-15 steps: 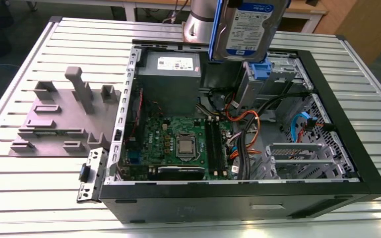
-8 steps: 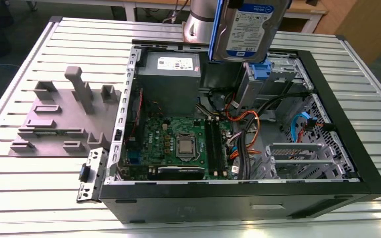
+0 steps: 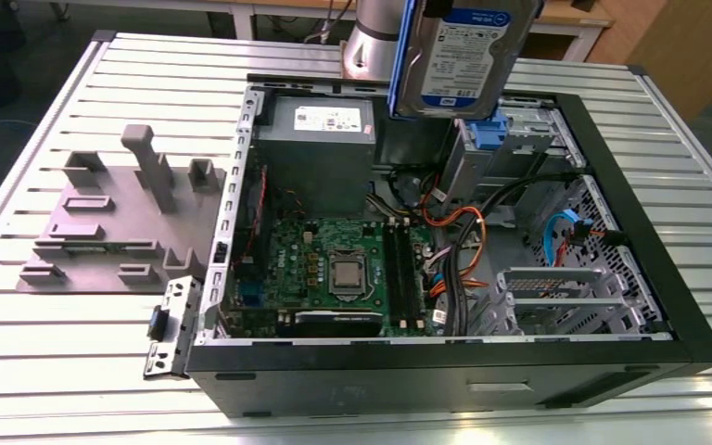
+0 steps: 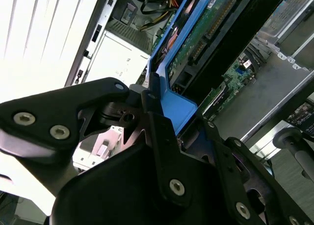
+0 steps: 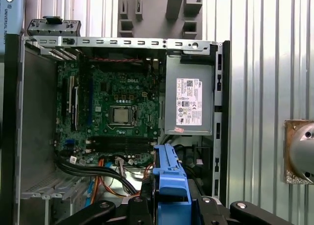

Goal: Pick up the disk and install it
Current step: 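Pick up the disk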

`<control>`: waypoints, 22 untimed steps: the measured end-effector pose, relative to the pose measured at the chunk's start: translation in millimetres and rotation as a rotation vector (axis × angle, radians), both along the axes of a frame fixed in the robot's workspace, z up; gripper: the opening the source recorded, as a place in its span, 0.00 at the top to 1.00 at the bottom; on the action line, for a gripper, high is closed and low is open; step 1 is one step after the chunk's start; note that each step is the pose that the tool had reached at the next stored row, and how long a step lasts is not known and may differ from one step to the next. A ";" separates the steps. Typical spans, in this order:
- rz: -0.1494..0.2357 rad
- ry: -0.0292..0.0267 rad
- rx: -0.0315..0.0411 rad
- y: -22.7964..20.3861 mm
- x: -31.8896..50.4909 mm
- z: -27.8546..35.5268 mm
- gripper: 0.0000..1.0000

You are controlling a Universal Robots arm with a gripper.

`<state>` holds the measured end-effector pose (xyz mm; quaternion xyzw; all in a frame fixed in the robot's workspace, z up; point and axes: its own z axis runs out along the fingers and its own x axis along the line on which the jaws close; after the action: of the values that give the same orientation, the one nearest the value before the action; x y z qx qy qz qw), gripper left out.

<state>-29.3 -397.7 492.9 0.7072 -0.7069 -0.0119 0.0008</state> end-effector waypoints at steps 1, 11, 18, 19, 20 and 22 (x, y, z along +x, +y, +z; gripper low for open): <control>0.000 -0.0001 0.0001 -0.1 -0.5 0.0 0.64; 0.000 0.0000 0.0001 -0.5 -3.9 0.0 0.64; 0.000 0.0000 0.0000 -2.3 -6.1 0.0 0.64; 0.000 0.0000 0.0001 -2.8 -6.7 0.0 0.64; 0.000 0.0000 0.0001 -3.3 -7.4 0.0 0.64; 0.001 0.0001 0.0001 -4.6 -9.9 -0.1 0.64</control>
<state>-39.2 -402.3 492.8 0.7074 -0.7067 -0.0120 0.0008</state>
